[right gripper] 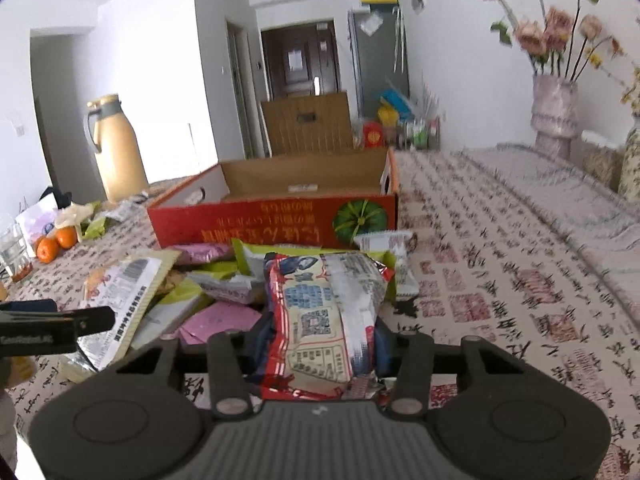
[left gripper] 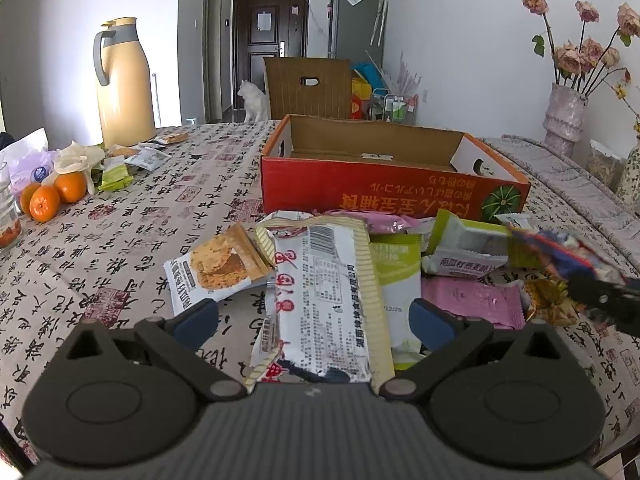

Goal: Organize snacks
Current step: 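Grasp the white snack packet with the left tool while the right tool grasps a red-and-white packet, then lift both held packets and carry them over the open cardboard box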

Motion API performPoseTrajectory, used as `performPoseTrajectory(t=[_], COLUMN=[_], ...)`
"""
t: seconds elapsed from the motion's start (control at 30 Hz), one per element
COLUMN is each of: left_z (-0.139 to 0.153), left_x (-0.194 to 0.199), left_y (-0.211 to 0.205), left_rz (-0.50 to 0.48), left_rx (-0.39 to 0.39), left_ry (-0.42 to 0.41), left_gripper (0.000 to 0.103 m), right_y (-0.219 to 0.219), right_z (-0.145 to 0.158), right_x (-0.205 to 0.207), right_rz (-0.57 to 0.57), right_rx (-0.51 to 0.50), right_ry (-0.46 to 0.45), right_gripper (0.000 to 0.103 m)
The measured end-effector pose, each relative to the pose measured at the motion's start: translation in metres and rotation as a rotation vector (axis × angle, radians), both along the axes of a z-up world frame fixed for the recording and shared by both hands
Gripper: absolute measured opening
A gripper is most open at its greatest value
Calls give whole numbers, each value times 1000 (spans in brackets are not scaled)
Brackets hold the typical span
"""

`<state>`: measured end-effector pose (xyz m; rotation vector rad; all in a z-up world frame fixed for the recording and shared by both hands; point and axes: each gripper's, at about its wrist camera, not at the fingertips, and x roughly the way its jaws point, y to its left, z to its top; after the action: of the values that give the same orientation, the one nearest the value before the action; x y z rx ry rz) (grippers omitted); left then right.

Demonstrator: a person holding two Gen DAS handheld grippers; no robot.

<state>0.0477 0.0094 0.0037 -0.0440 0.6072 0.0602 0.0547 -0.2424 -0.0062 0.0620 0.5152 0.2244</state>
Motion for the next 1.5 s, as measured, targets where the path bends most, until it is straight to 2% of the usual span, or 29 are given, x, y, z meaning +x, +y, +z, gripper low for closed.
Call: performPoseTrajectory(t=[0.2, 0.37, 0.63, 0.83, 0.9, 1.07, 1.27, 1.5], left_z=[-5, -11, -17, -15, -14, -8, -5, 10], left_x=[15, 26, 35, 32, 31, 25, 21, 10], left_y=[-5, -9, -9, -7, -6, -3, -3, -3], left_rz=[17, 18, -13, -35, -38, -46, -51, -53], left_rx=[17, 22, -34, -66, -69, -78, -74, -68], left_ry=[43, 75, 119, 111, 105, 79, 63, 7], left_gripper=[103, 100, 81, 60, 49, 36, 33, 33], right_y=[-7, -11, -10, -8, -8, -7, -8, -9], right_z=[4, 1, -7, -9, -9, -9, -7, -1], right_x=[-8, -5, -1, -3, -4, -7, -13, -18], right_rz=[-33, -49, -50, -49, -48, -48, -48, -49], right_rx=[19, 33, 43, 51, 52, 54, 57, 58], right_ry=[-57, -58, -39, -36, -38, -39, -47, -69], right_gripper=[47, 47, 47, 47, 47, 47, 47, 47])
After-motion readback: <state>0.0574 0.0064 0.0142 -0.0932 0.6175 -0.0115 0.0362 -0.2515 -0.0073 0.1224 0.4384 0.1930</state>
